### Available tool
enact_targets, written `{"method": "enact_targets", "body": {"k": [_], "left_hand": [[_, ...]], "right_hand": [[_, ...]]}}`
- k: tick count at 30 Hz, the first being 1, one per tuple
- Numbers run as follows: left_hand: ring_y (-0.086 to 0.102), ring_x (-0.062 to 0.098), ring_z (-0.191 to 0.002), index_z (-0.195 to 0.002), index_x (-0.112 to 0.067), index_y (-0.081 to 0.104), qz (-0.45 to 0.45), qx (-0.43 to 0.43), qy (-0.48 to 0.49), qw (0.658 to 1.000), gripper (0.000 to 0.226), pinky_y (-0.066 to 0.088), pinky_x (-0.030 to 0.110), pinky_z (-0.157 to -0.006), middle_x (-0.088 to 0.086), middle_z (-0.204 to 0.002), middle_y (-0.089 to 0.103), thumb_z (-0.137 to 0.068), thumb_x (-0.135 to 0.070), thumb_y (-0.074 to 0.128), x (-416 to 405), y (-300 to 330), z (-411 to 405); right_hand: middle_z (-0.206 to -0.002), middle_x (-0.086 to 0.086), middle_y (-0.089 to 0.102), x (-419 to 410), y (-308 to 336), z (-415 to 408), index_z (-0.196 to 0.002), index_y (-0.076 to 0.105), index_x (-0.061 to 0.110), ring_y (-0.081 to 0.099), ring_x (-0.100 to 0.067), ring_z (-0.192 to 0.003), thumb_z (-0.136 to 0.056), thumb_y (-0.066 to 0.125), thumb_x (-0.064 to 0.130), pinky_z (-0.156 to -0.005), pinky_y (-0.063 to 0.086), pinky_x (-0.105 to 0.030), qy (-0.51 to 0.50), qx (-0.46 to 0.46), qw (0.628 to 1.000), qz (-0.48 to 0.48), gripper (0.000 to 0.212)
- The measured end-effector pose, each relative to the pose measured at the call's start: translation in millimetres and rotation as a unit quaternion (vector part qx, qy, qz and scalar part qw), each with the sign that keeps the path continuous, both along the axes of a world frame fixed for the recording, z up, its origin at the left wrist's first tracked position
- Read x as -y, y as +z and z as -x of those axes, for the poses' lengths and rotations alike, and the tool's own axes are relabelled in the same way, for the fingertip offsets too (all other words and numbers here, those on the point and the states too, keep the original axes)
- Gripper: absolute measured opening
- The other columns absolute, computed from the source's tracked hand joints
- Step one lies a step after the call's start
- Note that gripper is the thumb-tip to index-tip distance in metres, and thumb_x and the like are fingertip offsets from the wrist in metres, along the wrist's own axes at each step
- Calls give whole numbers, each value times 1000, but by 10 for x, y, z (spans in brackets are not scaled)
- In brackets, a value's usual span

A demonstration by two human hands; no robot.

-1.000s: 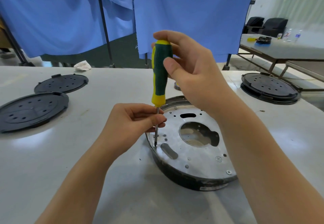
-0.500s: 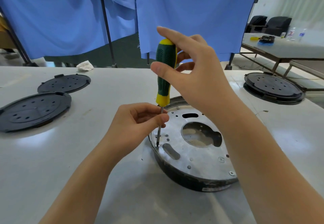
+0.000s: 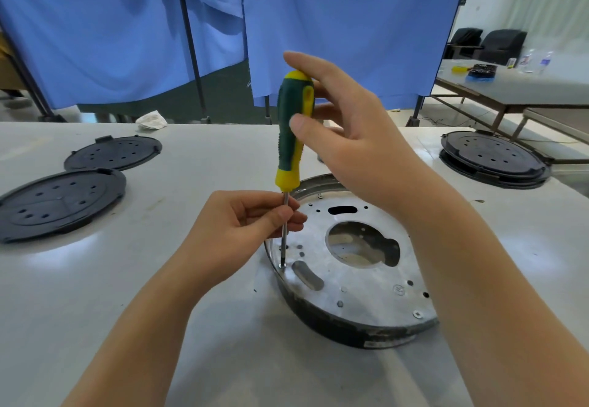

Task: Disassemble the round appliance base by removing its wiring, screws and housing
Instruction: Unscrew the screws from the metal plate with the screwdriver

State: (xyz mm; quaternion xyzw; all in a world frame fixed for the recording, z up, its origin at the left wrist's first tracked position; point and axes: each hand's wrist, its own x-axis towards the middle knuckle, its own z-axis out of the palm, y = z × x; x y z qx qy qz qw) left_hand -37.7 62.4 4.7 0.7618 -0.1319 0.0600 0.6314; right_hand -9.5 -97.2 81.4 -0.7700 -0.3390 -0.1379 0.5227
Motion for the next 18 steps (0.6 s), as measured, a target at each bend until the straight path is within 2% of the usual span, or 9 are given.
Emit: {"method": "enact_targets", "body": {"k": [3,8,11,14,16,18], "left_hand": [[74,18,-73,-75,-24,77,29,14,32,999,10,55,17,-65,3,-74,76,-66,-21,75,3,3,-5],[71,16,-62,-69,-21,73,15,53,80,995,24,53,15,-61,1,-66,73,-50,-32,83,55,-18,-6],[71,16,-62,-69,-22,72,11,52,82,995,24,53,15,-61,0,-66,73,-51,-34,82,81,-24,-9],[73,16,-71,-78,-24,74,10,29,39,999,19,56,18,-68,-1,-75,76,-61,-31,77,43,-8,1],[74,16,-78,-87,-24,73,-3,16,5,1000,13,56,19,-73,-3,-82,77,-74,-22,71,14,4,12],[74,15,-81,-92,-23,72,-16,12,-12,1000,18,55,16,-73,-4,-85,77,-85,-8,65,-6,5,18]], "right_hand": [[-115,14,55,-14,-15,4,-139,43,28,58,-1,-100,-93,60,31,-84,52,-16,-30,13,999,14,49],[-98,9,60,-56,-7,32,-115,56,24,60,-5,-85,-83,69,45,-72,53,-18,-101,83,991,36,40],[-90,12,60,-52,9,47,-110,58,23,60,-5,-80,-81,72,42,-70,52,-16,-111,78,991,16,37],[-95,7,63,-22,37,50,-128,53,22,63,-6,-83,-85,71,31,-75,54,-19,-75,36,997,3,47],[-100,0,64,10,56,53,-138,45,20,64,-8,-85,-90,65,19,-74,54,-20,-34,3,999,-3,52],[-105,-9,65,40,60,47,-140,40,19,65,-15,-93,-94,57,10,-78,53,-21,5,-26,1000,-10,50]]}}
